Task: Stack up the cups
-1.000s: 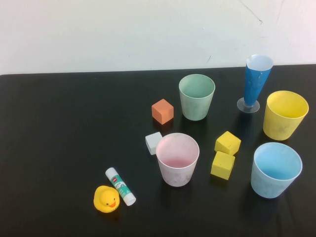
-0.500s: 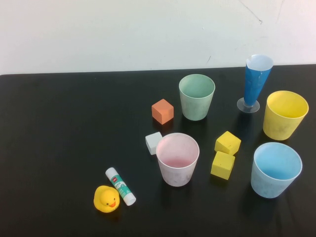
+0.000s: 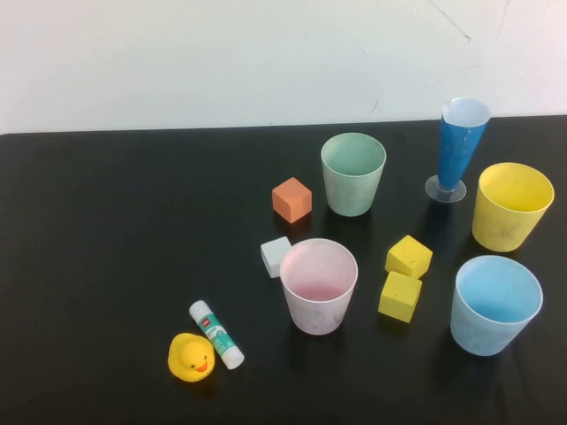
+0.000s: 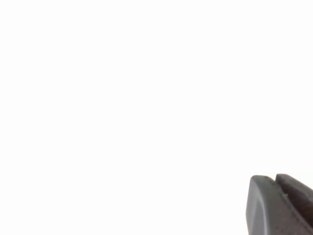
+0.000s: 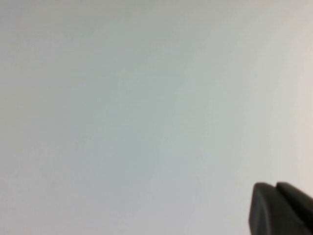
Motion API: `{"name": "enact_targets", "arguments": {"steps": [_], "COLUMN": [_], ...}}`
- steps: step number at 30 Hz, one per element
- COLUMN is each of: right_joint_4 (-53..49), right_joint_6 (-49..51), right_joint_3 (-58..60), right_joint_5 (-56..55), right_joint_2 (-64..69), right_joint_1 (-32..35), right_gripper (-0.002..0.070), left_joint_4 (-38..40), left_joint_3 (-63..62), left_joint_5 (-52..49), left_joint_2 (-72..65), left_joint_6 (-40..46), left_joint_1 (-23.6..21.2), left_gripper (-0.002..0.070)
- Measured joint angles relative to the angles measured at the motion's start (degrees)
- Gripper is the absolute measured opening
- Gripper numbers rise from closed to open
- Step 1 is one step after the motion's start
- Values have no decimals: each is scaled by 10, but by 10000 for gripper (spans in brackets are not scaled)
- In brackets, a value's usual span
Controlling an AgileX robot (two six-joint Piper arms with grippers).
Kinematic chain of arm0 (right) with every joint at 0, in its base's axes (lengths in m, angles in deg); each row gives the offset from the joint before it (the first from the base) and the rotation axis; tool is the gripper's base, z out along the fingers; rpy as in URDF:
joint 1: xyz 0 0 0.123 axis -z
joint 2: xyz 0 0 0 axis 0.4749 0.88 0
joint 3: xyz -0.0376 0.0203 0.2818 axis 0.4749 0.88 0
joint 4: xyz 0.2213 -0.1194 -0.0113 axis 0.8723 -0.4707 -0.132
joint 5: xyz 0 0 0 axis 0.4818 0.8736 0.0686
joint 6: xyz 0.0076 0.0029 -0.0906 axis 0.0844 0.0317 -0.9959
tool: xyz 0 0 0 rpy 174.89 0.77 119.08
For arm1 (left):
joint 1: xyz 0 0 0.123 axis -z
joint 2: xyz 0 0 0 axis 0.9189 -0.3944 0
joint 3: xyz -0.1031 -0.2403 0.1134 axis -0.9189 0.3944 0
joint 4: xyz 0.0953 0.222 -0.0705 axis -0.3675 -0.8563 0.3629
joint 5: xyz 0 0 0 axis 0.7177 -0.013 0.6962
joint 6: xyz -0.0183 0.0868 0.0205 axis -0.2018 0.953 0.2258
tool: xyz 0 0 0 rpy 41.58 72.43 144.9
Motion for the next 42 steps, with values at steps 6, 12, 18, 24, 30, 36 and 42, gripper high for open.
{"name": "enact_targets", "arguments": {"steps": [6, 12, 18, 24, 30, 36, 42], "right_joint_4": [0, 0, 0, 1, -43, -134, -142], "right_joint_6": [2, -14, -18, -17, -36, -37, -38], "right_joint_3": [-132, -225, -275, -279, -279, -258, -216], "right_joint_5": [287, 513, 708, 788, 826, 825, 795], "right_joint_2": [9, 111, 246, 301, 313, 313, 313], "right_joint_1": [0, 0, 0, 0, 0, 0, 0], "right_gripper": [-3, -3, -3, -3, -3, -3, -3], "left_joint_4": [42, 47, 71, 223, 459, 616, 579], "left_joint_3": [-65, -212, -291, -340, -424, -547, -707], "left_joint_5": [-222, -510, -630, -721, -824, -879, -845], "left_joint_2": [0, -58, -178, -301, -444, -622, -797], "left_joint_6": [-4, -11, -10, 168, 399, 567, 560], "left_joint_1": [0, 0, 0, 0, 0, 11, 91], "left_gripper": [0, 0, 0, 0, 0, 0, 0]}}
